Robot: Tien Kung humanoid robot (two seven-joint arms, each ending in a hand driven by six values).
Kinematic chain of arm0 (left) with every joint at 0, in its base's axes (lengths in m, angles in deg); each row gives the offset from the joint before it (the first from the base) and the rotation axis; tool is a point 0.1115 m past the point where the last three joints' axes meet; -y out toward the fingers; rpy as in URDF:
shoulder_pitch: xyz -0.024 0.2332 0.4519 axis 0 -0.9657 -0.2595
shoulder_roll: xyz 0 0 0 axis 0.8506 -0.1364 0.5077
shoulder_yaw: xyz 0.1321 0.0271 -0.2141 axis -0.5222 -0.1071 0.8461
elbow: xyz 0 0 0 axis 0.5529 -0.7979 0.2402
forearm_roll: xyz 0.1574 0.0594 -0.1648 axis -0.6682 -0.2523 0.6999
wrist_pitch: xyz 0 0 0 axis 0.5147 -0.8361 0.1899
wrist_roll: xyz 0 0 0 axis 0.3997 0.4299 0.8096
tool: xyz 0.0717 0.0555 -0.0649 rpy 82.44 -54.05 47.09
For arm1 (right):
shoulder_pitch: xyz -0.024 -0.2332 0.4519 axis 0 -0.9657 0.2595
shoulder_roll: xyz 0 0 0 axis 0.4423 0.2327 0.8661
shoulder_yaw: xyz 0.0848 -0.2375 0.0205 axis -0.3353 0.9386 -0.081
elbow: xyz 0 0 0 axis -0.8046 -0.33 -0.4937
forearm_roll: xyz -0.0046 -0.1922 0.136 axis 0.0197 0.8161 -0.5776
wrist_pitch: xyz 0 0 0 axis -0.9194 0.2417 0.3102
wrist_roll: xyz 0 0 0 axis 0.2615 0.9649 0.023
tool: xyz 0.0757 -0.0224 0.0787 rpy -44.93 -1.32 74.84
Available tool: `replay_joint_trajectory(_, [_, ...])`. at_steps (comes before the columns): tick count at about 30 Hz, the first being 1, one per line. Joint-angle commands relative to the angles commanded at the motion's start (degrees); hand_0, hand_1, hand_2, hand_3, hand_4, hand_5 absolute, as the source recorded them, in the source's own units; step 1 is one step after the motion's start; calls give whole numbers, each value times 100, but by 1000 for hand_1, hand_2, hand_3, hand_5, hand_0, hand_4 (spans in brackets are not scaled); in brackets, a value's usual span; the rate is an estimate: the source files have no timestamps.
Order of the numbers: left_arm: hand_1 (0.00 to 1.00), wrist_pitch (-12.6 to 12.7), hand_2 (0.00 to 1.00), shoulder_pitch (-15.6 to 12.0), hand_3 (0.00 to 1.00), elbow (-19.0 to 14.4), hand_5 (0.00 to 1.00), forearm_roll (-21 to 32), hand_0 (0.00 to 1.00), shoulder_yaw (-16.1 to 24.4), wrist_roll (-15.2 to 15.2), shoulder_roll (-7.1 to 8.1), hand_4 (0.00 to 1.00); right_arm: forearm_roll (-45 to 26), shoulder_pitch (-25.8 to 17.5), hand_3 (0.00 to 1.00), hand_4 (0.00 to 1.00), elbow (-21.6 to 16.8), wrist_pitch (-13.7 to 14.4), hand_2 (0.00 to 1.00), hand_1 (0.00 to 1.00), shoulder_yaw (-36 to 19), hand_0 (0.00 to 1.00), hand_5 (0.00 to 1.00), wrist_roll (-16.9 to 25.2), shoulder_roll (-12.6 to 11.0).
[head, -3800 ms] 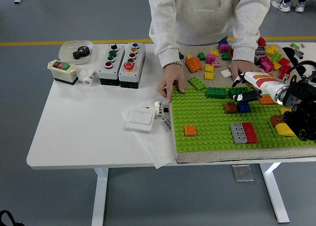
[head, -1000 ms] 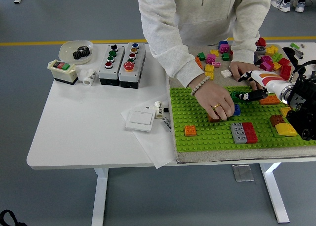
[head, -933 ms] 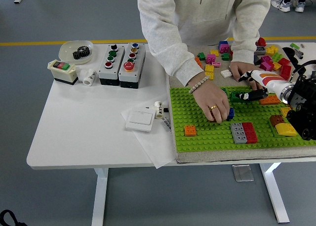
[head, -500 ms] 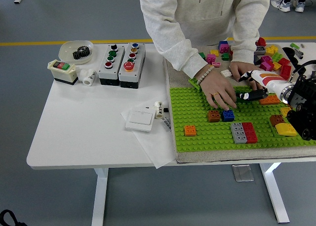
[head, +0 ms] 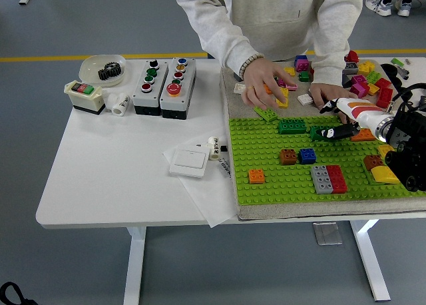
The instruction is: Pick up the brick,pile it on top of brick,press brick,pick up the brick,pile it on top of brick,press brick
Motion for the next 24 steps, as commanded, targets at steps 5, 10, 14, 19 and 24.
replay_joint_trajectory(5, [760,-2,762,-30,597,8,596,-25,780,18,1,-2,663,-173,27,734,814,-61,27,778,770,182,798,504,50,-58])
replay_joint_trajectory(10, [759,4,760,-64,597,17,597,-37,780,36,-3,-7,664,-314,5,732,814,-154,26,776,767,447,798,503,129,-122])
replay_joint_trajectory(14, [758,2,760,-75,598,19,596,-63,777,50,-4,-11,664,-278,-35,723,814,-200,3,770,764,541,797,502,134,-131])
replay_joint_trajectory(19, [759,6,760,-49,598,13,596,-47,777,32,-6,-10,665,-295,-86,715,814,-153,4,764,759,524,797,504,81,-137])
replay_joint_trajectory(24, [759,11,760,-18,598,7,596,-24,777,16,-8,-10,665,-217,-127,715,814,-103,-6,764,759,402,797,504,27,-152])
